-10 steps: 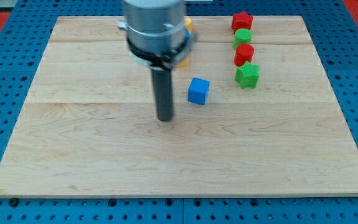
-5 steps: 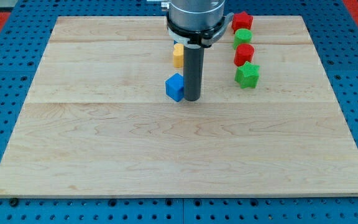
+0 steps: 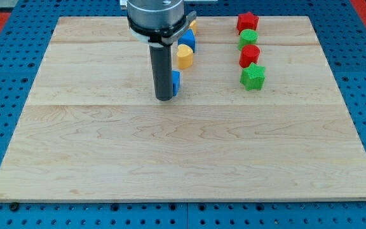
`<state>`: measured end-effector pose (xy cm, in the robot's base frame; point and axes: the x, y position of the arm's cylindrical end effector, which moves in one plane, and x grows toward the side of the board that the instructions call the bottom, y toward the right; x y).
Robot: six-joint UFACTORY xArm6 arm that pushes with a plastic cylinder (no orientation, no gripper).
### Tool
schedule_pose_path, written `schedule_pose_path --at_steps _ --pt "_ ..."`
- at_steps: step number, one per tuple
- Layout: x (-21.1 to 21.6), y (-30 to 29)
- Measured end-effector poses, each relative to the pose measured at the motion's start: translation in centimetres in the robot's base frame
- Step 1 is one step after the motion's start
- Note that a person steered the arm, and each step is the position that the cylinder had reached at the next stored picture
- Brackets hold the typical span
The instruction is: Place the blue cube below the yellow heart
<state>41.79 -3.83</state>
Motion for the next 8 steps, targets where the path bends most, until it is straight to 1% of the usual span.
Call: schedule_pose_path --at_steps 1,2,3,4,6,8 --pt "-1.7 0.0" --pt "-1.8 -0.6" --pt "-2.8 -3.9" --pt "-4.5 -4.2" --pt "-4.6 -1.7" --pt "-4.6 -1.1"
